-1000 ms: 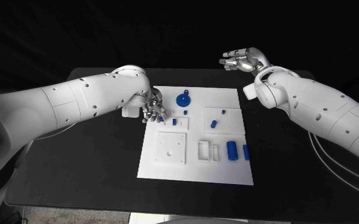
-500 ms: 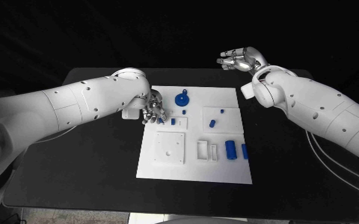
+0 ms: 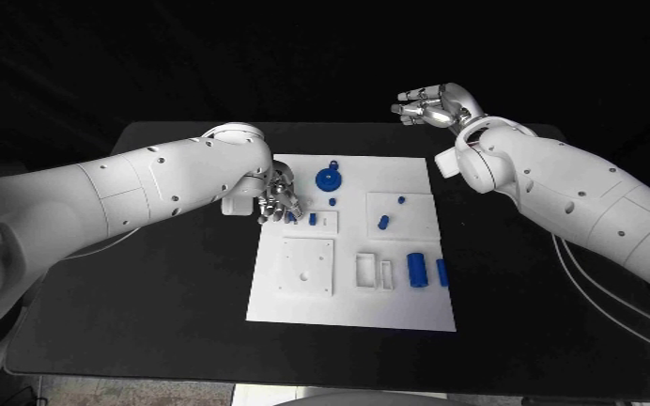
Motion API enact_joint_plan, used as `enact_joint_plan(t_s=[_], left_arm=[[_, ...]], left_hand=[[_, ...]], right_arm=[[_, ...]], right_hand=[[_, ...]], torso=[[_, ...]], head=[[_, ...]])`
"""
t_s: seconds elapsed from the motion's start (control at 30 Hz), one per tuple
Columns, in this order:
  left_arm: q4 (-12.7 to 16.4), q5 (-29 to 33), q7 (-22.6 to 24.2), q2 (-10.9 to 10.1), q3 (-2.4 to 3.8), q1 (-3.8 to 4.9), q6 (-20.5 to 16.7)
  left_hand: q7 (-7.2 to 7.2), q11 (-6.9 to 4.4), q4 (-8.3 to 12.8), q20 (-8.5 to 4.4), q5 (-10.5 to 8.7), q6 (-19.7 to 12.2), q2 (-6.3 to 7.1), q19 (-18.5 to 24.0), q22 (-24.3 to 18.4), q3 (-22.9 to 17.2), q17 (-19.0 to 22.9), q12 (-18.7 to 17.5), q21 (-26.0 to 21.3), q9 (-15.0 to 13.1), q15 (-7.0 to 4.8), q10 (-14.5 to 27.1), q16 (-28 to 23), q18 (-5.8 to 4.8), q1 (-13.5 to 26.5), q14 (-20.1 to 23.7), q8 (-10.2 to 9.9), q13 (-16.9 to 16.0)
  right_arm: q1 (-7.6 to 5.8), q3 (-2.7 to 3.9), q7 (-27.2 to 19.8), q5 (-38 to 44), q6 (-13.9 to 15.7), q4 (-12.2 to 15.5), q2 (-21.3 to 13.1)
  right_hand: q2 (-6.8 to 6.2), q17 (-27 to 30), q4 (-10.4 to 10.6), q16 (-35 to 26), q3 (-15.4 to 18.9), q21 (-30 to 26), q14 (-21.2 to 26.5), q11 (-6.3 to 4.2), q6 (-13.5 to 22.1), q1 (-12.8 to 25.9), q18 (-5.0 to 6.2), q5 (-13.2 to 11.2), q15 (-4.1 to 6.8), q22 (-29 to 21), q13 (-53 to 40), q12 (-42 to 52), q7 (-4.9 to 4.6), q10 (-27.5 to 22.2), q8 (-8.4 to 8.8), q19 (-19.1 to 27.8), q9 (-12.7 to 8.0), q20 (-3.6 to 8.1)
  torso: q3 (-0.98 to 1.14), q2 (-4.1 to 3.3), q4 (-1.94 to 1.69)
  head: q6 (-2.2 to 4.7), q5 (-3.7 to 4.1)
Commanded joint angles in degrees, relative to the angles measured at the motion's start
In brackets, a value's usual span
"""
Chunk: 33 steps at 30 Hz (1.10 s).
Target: Assemble the parts on the task board
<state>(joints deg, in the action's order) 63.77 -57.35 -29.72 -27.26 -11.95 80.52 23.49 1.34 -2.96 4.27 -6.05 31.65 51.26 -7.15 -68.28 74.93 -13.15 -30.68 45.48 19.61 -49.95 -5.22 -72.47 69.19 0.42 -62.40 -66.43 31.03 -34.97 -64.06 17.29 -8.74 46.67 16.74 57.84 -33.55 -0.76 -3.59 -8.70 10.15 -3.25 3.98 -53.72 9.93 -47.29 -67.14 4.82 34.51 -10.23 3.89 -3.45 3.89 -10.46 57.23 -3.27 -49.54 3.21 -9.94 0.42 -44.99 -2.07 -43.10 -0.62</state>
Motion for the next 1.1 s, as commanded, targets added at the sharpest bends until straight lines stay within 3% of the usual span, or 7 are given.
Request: enact_joint_plan(t_s=[0.03, 1.1], left_arm=[[0.0, -0.3, 0.6, 0.2, -0.01, -0.15, 0.2], [0.1, -0.3, 0.3, 0.3, -0.03, -0.33, 2.1]], left_hand=[[-0.39, -0.17, 2.2, -0.21, -0.18, -0.1, -1.25, 0.3, 1.2, -2.0, 0.1, 0.1, 0.3, 0.0, 0.06, -0.1, 0.2, 0.23, -1.7, -0.2, 0.2, -0.1], [-0.37, -0.14, 2.2, -0.19, -0.41, -0.1, -1.42, 0.3, 1.2, -1.9, 0.1, 0.2, 0.4, 0.0, 0.08, 0.0, 0.2, 0.24, -1.8, -0.2, 0.2, -0.1]], right_arm=[[0.01, 0.03, -0.3, 0.4, -0.7, 0.1, 0.1], [0.01, 0.03, -0.1, 0.4, -0.9, 0.0, 0.1]], right_hand=[[0.32, 0.1, 0.4, 0.1, -0.1, 0.1, 0.3, 0.06, 0.5, 0.4, -0.4, 0.2, 0.09, -0.1, 0.1, -0.2, 0.12, -0.5, 0.14, 0.5, -0.1, -0.13], [0.25, 0.1, 0.5, 0.1, -0.2, 0.1, 0.3, 0.06, 0.5, 0.3, -0.4, 0.2, 0.09, -0.1, 0.1, -0.2, 0.12, -0.5, 0.14, 0.5, -0.1, -0.12]], torso=[[-0.05, 0.0, -0.03], [-0.03, 0.0, 0.01]], head=[[-0.08, -0.01], [-0.37, -0.04]])
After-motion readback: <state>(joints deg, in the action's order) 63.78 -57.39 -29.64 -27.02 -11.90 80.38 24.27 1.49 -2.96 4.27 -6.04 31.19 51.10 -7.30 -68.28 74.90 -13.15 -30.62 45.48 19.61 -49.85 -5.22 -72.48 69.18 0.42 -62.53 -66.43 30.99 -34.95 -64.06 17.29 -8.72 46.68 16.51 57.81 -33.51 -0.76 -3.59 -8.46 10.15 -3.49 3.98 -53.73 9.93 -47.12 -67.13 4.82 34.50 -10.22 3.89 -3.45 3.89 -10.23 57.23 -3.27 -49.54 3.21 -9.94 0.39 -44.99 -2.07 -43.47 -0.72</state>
